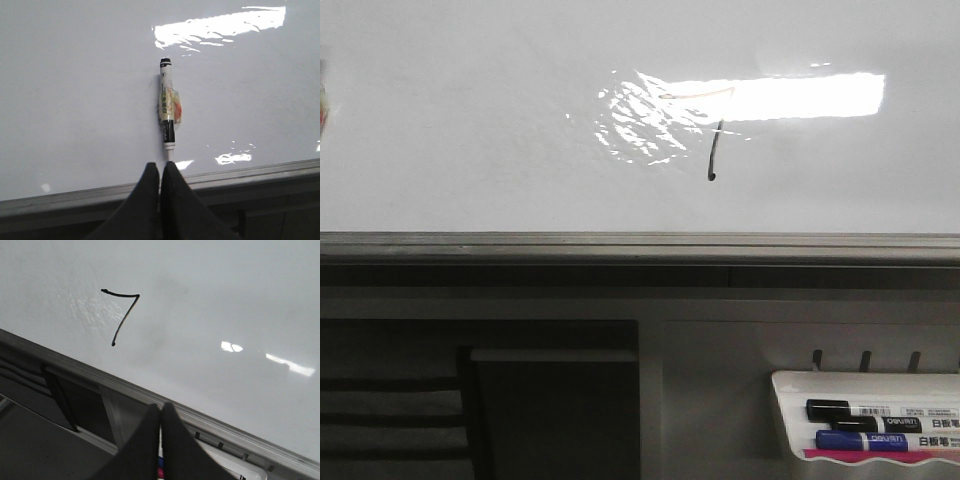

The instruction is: Write number 7 on whiteboard

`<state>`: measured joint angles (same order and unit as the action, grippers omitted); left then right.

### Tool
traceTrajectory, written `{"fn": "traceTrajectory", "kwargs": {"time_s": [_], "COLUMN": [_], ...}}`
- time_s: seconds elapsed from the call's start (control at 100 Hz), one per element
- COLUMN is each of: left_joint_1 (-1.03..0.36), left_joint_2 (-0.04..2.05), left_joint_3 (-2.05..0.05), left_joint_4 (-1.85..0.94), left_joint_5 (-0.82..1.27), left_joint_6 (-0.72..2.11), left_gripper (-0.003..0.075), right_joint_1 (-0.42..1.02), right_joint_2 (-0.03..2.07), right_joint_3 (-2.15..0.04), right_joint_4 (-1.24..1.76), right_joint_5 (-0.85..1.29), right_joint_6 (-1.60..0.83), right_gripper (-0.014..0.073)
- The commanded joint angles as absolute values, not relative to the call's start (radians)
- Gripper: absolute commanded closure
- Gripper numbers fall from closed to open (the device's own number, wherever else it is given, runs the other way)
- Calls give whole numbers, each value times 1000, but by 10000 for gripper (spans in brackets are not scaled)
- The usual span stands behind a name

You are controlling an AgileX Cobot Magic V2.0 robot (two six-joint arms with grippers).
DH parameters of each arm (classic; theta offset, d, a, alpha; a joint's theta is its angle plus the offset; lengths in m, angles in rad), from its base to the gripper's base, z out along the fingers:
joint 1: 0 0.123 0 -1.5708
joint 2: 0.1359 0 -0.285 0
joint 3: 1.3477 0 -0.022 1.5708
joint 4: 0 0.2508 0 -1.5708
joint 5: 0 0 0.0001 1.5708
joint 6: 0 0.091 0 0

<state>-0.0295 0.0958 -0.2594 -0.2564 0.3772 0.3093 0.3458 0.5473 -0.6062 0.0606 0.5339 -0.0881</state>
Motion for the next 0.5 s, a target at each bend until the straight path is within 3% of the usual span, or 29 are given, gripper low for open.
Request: {"fn": "traceTrajectory", "kwargs": {"time_s": [0.0,0.2,0.4,0.49], "left_joint_1": [-28,-26,-26,-26], "left_joint_2": [69,-9,-27,-29], "left_joint_3": [-225,-97,40,32], "left_joint_4": [-268,-17,0,-9], "left_joint_5": [246,151,-149,-97], "left_joint_6": [257,-70,-83,-83], "left_gripper": [741,741,741,741], "right_joint_1": [342,342,342,342], "right_joint_2": [549,549,549,549], "right_joint_3": [-630,-630,-630,-630], "right_joint_4": [61,61,61,61], "right_joint_5": [457,457,457,457], "right_joint_6": [-90,-90,-90,-90], "right_gripper": [665,665,665,665]}}
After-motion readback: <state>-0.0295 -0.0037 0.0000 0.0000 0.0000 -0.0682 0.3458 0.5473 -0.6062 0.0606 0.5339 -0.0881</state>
